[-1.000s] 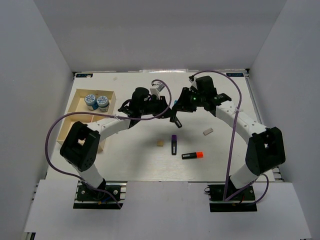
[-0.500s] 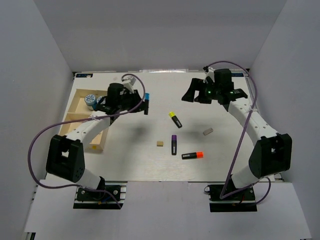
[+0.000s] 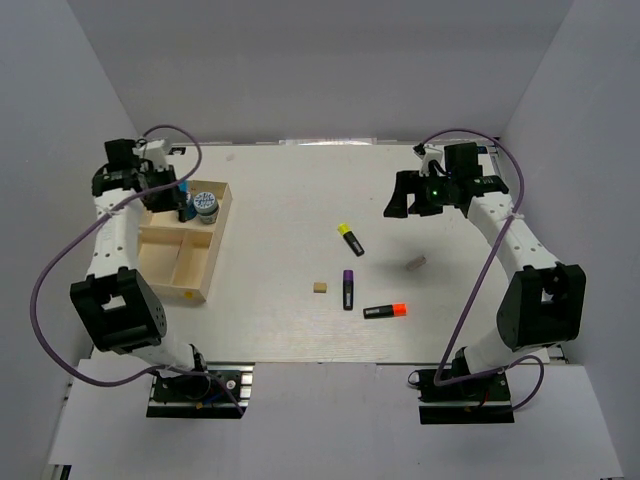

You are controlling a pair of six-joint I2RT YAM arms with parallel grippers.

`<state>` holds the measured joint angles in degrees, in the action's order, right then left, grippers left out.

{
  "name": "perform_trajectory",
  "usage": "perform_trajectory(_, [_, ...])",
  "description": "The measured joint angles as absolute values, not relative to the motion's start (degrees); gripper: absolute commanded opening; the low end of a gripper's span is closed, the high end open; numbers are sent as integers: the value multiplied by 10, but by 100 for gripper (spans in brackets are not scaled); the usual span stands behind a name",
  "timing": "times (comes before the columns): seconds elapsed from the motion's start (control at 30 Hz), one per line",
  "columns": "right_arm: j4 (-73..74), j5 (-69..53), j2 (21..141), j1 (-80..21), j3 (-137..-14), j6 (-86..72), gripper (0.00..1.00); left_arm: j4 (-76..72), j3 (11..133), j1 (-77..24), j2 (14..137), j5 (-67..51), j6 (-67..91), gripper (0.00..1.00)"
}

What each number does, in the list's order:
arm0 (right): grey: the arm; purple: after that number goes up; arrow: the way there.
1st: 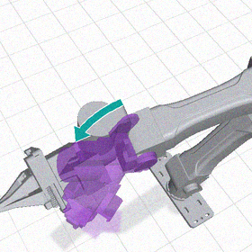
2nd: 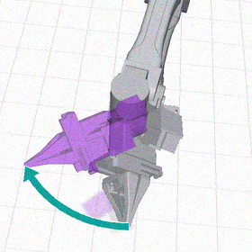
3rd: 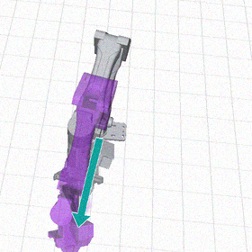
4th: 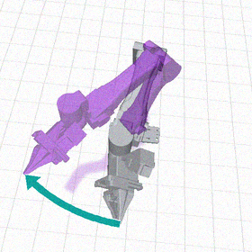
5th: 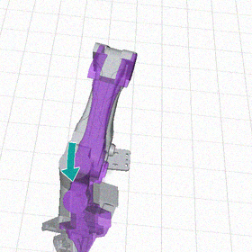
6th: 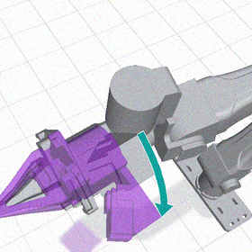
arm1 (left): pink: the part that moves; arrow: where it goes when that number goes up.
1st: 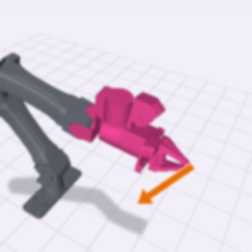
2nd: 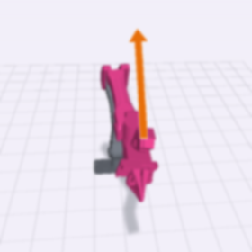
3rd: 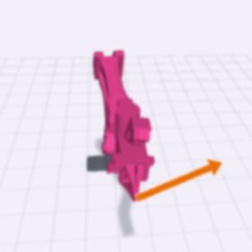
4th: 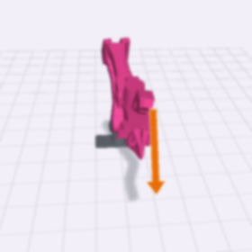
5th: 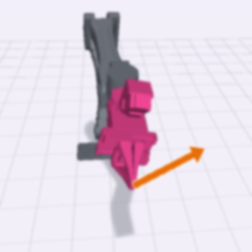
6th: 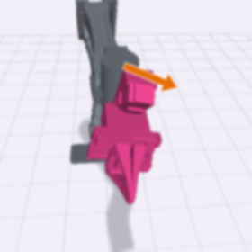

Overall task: Sort the stationery into containers
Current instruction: Place the pen in the storage box.

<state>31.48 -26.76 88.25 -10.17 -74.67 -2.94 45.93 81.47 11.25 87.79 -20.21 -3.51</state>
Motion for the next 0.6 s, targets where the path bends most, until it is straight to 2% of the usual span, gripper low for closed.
perform_trajectory(0.23, [326,-279,889,-90,-747,-13,86,561,862,251,926,-164,-147,1])
perform_trajectory(0.6, [341,-290,912,-86,-747,-13,86,595,819,321,942,-124,-242,4])
